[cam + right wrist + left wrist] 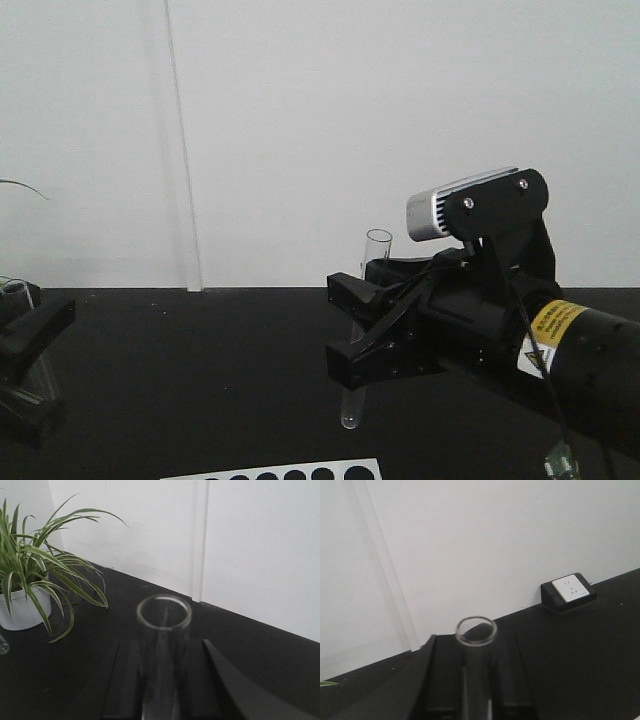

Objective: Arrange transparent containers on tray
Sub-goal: 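Lift the second test tube up out of the rack with the right gripper, then drive the base to the counter with the yellow tray, holding both tubes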

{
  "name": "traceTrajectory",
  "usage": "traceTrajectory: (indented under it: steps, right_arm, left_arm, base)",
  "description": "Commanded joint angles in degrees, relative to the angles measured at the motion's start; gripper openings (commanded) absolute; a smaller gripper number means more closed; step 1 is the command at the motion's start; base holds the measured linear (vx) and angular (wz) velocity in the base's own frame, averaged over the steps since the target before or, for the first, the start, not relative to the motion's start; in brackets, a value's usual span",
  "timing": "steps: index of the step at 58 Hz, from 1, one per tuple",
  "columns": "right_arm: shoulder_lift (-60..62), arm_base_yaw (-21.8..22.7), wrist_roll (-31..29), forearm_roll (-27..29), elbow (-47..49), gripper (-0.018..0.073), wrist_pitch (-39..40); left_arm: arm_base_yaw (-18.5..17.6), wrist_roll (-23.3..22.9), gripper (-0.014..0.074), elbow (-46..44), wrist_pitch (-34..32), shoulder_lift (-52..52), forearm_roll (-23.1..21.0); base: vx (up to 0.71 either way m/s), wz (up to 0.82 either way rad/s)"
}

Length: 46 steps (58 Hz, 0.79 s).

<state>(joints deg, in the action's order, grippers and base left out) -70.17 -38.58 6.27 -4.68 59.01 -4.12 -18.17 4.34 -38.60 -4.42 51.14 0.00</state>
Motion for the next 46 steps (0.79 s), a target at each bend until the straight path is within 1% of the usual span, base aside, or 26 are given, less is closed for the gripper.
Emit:
traceTrajectory:
  steps: [1, 26, 46]
  right_arm:
    - [1.7, 0.3, -0.5, -0.3, 2.2, -0.0008, 5.1]
    - [1.7, 0.3, -0.5, -0.3, 2.2, -0.0008, 5.0]
    - [1.7, 0.3, -0.5, -0.3, 2.2, -0.0008, 4.9]
  left_arm:
    - [-0.1, -0.2, -0.0007, -2.2, -5.0, -0.6, -0.5]
    - [-0.1, -0.2, -0.0007, -2.2, -5.0, -0.6, -0.5]
    - [-0.1, -0.2, -0.0007, -2.2, -5.0, -0.6, -0.5]
  base:
    - [0.00, 0.00]
    - [-0.01, 0.02]
    - [-0.08, 0.17]
